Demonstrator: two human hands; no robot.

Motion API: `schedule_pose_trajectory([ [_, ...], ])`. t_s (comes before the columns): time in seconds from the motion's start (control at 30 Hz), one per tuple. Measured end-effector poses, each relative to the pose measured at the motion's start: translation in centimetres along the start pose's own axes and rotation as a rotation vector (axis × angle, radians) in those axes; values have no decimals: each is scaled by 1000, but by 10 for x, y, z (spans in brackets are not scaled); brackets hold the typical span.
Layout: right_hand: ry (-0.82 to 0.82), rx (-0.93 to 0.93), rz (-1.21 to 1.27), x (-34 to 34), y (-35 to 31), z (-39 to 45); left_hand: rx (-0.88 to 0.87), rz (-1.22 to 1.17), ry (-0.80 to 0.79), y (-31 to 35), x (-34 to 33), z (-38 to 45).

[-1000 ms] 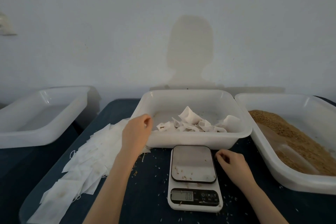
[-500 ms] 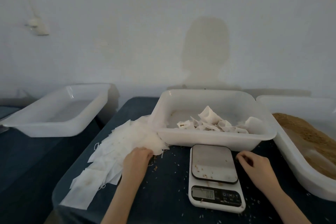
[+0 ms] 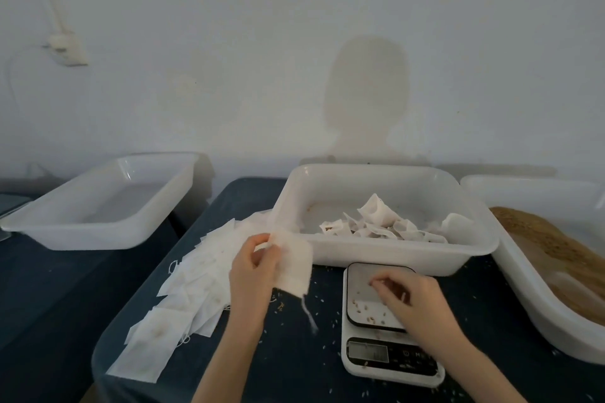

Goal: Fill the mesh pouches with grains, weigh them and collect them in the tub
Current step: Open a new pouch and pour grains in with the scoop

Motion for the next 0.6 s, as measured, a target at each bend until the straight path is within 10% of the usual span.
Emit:
schedule_pose_trajectory([
  [0.23,113,351,-98,-22,-57,4,19,-28,-139,5,-58,-25],
  [0.6,309,-55,27,-7,-14,19,-56,-55,-381,19,-93,-40],
])
Point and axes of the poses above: each hand's wrist, its own z-axis towards the middle knuckle, its own x-axis out of the back of the hand, y = z × x, the point moved 5 cm from there along z, towards the middle knuckle, and after that the axes turned 7 degrees about x, right-handed, at the moved point
